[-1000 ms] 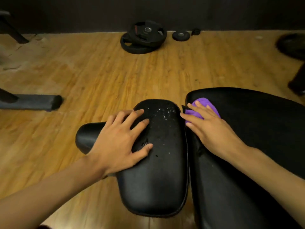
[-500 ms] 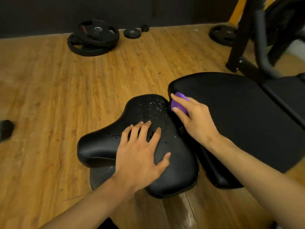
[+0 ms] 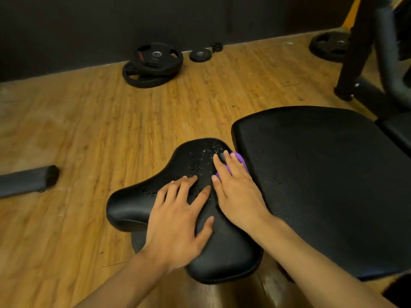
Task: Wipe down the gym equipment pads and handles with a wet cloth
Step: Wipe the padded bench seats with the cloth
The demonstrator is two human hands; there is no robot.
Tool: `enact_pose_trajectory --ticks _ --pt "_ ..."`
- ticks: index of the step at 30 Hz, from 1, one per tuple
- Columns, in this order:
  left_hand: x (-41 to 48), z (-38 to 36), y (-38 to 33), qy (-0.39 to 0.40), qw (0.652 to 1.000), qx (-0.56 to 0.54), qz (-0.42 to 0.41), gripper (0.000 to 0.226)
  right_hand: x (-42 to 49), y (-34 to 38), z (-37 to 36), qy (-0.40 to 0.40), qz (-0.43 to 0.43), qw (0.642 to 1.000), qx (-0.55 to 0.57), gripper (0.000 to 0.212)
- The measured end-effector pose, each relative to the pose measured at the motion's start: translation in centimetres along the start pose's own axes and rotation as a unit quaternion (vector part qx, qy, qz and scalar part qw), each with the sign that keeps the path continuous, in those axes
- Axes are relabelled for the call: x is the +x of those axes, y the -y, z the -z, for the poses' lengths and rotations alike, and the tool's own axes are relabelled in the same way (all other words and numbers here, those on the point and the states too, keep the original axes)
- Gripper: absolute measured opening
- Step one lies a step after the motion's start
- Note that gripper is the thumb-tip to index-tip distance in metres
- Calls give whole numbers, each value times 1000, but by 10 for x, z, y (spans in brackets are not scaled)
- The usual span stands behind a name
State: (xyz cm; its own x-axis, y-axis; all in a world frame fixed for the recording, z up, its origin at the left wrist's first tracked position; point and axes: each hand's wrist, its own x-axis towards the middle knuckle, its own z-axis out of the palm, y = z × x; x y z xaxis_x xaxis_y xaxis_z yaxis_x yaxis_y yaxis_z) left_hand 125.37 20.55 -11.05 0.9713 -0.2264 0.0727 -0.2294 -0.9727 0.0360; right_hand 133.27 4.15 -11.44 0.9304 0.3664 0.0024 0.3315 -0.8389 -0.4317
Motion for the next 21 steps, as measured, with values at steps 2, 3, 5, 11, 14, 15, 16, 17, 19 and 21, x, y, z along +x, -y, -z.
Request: enact_pose_trajectory --ticks 2,3,5,11,14,15,16,17,19,21 --pt "1 1 -1 8 1000 8 3 61 34 -2 -2 7 6 1000 15 58" --pt "1 1 -2 11 1000 9 4 61 51 -2 -1 9 5 1000 24 59" --pt "-2 0 -4 12 1000 5 1 61 64 -2 0 21 -10 999 37 60" --pt "-1 7 -11 35 999 14 7 62 -35 3 13 65 -3 997 50 66" --pt "-4 7 -13 31 999 9 21 62 -6 -3 9 68 0 998 -4 68" --pt "-4 6 -13 24 999 9 26 62 17 -4 4 47 -4 999 -7 68" --pt "-6 4 -13 15 999 12 32 61 44 -3 0 40 -11 999 9 68" --pt "-8 2 -13 10 999 14 38 61 70 -3 -2 51 -30 998 29 66" --pt "-8 3 -13 5 999 19 40 61 119 -7 -4 75 -62 993 63 58" --pt "-7 2 -11 7 999 24 27 61 126 -8 0 74 -71 992 79 54"
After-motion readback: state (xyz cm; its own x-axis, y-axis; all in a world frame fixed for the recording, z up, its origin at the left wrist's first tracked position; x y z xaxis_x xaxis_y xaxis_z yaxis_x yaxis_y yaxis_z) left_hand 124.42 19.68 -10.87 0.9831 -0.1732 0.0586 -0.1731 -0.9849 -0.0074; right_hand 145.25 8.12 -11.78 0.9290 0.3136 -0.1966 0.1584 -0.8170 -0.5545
